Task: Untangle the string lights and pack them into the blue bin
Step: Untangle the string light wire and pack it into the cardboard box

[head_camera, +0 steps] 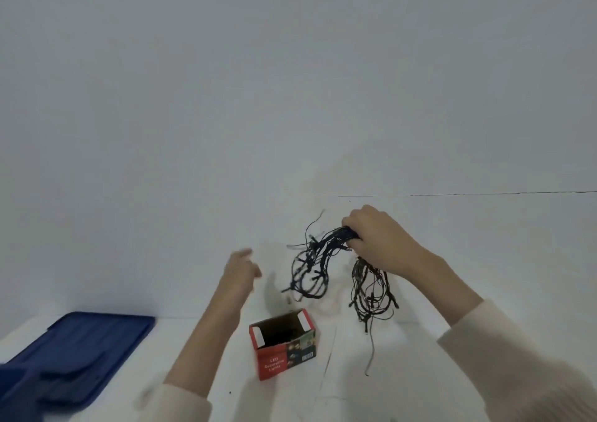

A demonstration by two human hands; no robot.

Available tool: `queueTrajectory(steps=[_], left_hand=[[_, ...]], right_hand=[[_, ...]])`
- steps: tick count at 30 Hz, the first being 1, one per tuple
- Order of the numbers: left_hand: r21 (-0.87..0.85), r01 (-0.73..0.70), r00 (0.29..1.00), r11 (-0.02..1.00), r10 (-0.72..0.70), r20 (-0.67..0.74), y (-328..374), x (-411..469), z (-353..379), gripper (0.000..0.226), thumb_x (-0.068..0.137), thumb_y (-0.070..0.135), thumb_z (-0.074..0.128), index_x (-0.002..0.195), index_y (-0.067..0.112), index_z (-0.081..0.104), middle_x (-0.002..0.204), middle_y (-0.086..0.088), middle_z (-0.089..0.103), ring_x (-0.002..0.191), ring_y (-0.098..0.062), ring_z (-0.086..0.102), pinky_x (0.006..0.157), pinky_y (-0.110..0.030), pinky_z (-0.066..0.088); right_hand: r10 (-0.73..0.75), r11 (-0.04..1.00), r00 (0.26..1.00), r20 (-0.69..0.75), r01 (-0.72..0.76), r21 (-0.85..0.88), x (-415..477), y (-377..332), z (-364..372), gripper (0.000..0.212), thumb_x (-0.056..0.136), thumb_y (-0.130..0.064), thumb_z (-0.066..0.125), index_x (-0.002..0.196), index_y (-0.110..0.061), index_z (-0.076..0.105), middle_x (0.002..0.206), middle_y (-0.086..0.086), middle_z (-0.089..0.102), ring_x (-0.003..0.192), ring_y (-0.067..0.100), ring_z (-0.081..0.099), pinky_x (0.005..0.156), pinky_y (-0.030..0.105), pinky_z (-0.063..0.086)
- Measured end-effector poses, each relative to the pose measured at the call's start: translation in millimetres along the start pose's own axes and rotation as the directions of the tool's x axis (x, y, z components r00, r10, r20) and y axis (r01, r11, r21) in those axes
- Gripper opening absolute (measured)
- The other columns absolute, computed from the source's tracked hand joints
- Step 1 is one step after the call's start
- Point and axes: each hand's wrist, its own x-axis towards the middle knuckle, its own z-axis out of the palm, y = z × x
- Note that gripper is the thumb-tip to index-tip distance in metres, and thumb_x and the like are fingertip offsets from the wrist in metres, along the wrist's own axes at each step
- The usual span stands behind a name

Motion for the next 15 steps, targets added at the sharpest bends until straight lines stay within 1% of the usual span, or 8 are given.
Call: queueTrajectory(steps=[2,4,6,8,10,12,13,15], left_hand=[[-0.082,-0.259,0.965,0.962,0.254,-0.063,21,-12,12,0.043,0.091,0.009,0.05,0.132,0.019,0.044,0.131,-0.004,0.048,0.121,-0.018,0.046,0.098,-0.029,0.036],[-0.126,-0.365,0.914,0.922,0.381,0.139,37,-29,28,0.049,0.09,0.033,0.054,0.136,0.03,0.037,0.131,0.006,0.049,0.121,-0.009,0.046,0.095,-0.022,0.033],[-0.128,-0.336,0.871,0.933,0.36,0.335,35,-43,44,0.071,0.08,0.045,0.056,0.142,0.037,0.022,0.122,0.015,0.054,0.111,0.003,0.052,0.083,-0.011,0.034],[-0.252,-0.261,0.849,0.932,0.346,0.399,25,-49,54,0.084,0.073,0.045,0.067,0.143,0.036,0.021,0.107,0.017,0.06,0.097,0.012,0.058,0.083,-0.012,0.041],[-0.438,-0.107,0.839,0.893,0.317,0.442,7,-49,63,0.09,0.06,0.051,0.08,0.136,0.027,0.038,0.108,0.003,0.066,0.102,-0.004,0.065,0.088,-0.023,0.05],[-0.497,-0.019,0.811,0.867,0.304,0.5,-6,-53,66,0.083,0.048,0.054,0.084,0.119,0.025,0.052,0.107,0.002,0.07,0.107,-0.013,0.064,0.09,-0.028,0.052],[-0.491,0.007,0.789,0.871,0.297,0.539,-12,-54,67,0.074,0.05,0.049,0.084,0.114,0.025,0.055,0.103,0.004,0.071,0.106,-0.014,0.065,0.091,-0.028,0.052],[-0.45,0.054,0.731,0.891,0.272,0.626,-20,-55,66,0.053,0.061,0.033,0.079,0.107,0.019,0.058,0.094,0.0,0.072,0.095,-0.016,0.068,0.088,-0.031,0.054]], right_hand=[[-0.121,0.991,0.993,-0.01,0.12,-0.062,-1,-7,-3,0.014,0.091,-0.014,0.046,0.078,-0.016,0.042,0.081,-0.002,0.043,0.09,0.02,0.04,0.068,0.029,0.026],[-0.204,0.978,0.979,-0.023,0.202,-0.041,-2,-16,-4,0.015,0.09,-0.013,0.047,0.076,-0.017,0.043,0.077,-0.004,0.042,0.085,0.016,0.037,0.068,0.029,0.028],[-0.222,0.969,0.975,-0.032,0.224,0.106,-5,-25,-8,0.022,0.086,-0.007,0.048,0.07,-0.021,0.042,0.071,-0.005,0.044,0.079,0.013,0.038,0.066,0.03,0.033],[-0.19,0.933,0.98,-0.054,0.197,0.3,-11,-33,-10,0.035,0.084,-0.001,0.048,0.066,-0.03,0.042,0.07,-0.005,0.047,0.073,0.008,0.043,0.064,0.027,0.037],[-0.12,0.846,0.991,-0.051,0.129,0.517,-20,-39,-7,0.031,0.083,0.005,0.045,0.073,-0.022,0.056,0.072,-0.011,0.052,0.069,-0.006,0.05,0.064,0.015,0.037],[-0.057,0.707,0.998,0.008,0.035,0.706,-27,-43,0,0.035,0.082,0.011,0.04,0.068,-0.018,0.053,0.064,-0.026,0.056,0.065,-0.017,0.051,0.068,0.014,0.039],[-0.038,0.656,0.998,0.048,-0.011,0.755,-30,-45,4,0.038,0.083,0.013,0.038,0.064,-0.019,0.047,0.057,-0.031,0.054,0.061,-0.018,0.051,0.068,0.02,0.042],[-0.022,0.627,0.992,0.125,-0.084,0.774,-34,-44,11,0.037,0.086,0.013,0.035,0.063,-0.015,0.041,0.048,-0.033,0.052,0.055,-0.018,0.051,0.059,0.017,0.041]])
